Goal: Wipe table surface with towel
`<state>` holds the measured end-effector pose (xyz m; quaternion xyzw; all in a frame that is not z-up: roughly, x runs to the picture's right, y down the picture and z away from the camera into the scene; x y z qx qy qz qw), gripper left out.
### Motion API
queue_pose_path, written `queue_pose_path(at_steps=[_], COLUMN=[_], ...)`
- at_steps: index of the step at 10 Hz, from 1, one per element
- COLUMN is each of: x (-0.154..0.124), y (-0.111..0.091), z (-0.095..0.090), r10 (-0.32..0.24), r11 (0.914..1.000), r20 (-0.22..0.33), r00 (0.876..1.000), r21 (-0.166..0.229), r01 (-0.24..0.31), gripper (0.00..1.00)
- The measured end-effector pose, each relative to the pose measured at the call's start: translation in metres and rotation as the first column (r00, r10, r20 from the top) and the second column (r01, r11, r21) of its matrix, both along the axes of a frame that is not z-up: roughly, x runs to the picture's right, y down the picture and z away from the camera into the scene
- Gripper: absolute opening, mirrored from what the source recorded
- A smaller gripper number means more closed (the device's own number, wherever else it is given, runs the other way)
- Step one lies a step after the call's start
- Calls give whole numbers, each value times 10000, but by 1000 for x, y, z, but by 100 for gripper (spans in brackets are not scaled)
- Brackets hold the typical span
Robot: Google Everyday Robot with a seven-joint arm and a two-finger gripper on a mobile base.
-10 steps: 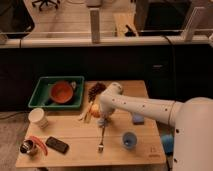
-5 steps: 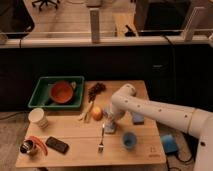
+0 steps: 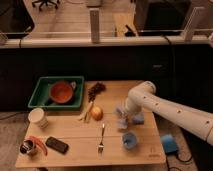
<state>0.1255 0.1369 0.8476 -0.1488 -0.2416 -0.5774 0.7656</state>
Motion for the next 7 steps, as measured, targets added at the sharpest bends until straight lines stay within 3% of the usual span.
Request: queue_pose_path(at_steps=[3, 5, 7], x=[-22, -52, -83], y=[-21, -13, 3], z=[27, 37, 42], r10=[307, 290, -18], r11=[9994, 9994, 9999], r20=[645, 1254, 1875], r00=[9974, 9917, 9823], r21=[129, 146, -135], r01=[-316, -311, 44], gripper=[0, 0, 0])
